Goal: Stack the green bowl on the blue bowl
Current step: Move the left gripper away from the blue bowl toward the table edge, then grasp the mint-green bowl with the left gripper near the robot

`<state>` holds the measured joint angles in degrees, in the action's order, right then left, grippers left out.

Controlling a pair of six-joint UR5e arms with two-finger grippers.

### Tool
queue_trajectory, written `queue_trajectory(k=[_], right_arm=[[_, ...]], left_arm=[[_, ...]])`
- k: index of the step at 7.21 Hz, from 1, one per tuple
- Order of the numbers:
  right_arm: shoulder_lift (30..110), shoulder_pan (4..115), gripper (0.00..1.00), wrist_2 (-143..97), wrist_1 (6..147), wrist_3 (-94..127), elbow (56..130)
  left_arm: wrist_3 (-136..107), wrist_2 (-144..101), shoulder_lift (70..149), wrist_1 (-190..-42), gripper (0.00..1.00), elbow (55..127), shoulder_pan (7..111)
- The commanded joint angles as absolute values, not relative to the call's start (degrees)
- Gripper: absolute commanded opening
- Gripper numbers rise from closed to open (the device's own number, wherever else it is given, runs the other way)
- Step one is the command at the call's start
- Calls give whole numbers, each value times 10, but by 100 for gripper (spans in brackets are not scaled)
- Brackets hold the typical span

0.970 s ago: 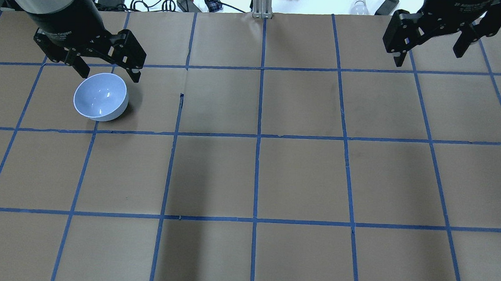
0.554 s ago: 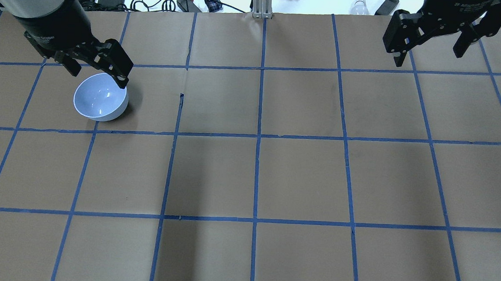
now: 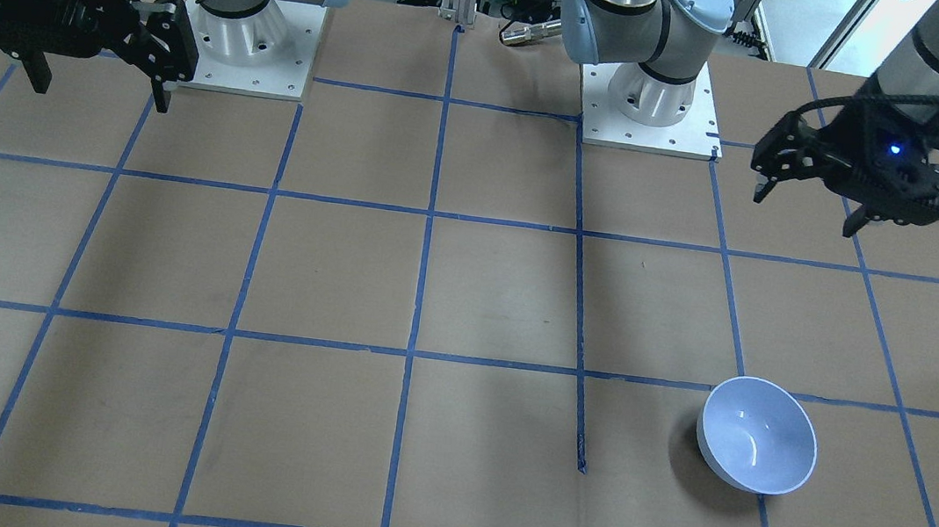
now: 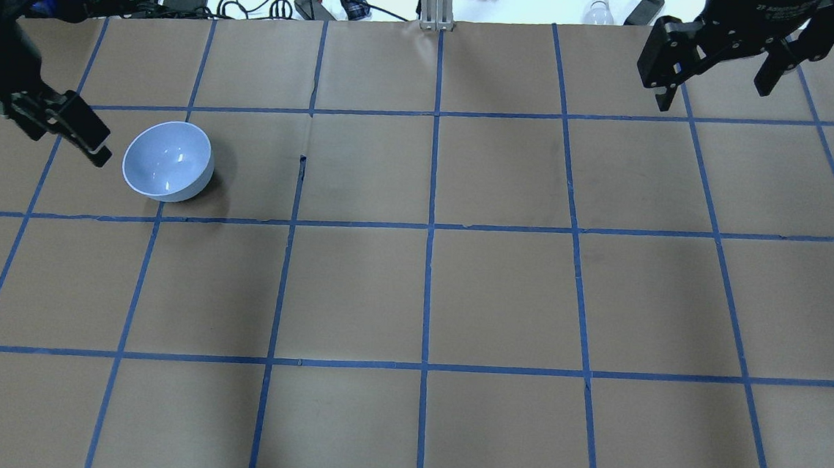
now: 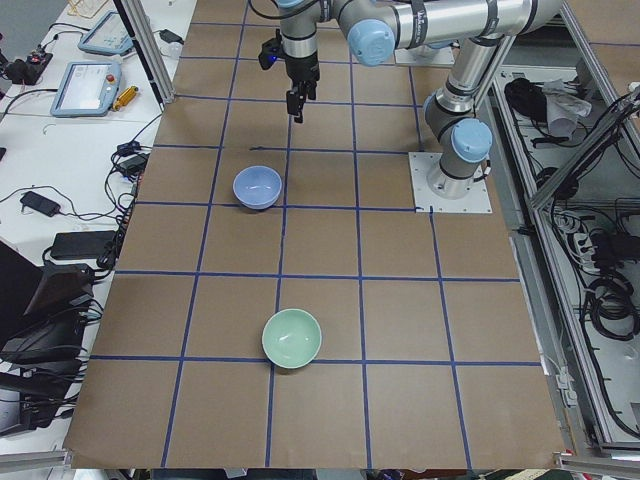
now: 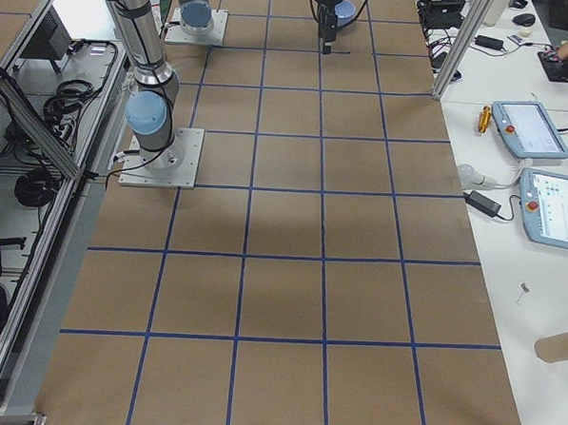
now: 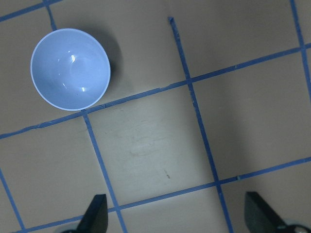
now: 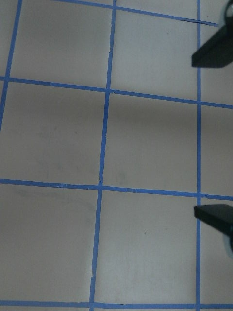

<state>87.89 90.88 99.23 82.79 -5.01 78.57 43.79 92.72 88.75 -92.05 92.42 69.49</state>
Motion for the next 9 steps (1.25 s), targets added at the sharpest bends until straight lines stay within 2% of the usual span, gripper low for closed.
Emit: queue_trajectory(k=[1, 4, 9], right_arm=[[879, 909, 100, 992, 828, -50, 786], [879, 909, 100, 992, 828, -50, 786], [879, 909, 100, 992, 828, -50, 786]], left_arm=[[624, 926, 903, -899, 100, 933, 602], [959, 919, 971, -714, 100, 973, 448], [1256, 901, 1069, -655, 100, 969, 311]])
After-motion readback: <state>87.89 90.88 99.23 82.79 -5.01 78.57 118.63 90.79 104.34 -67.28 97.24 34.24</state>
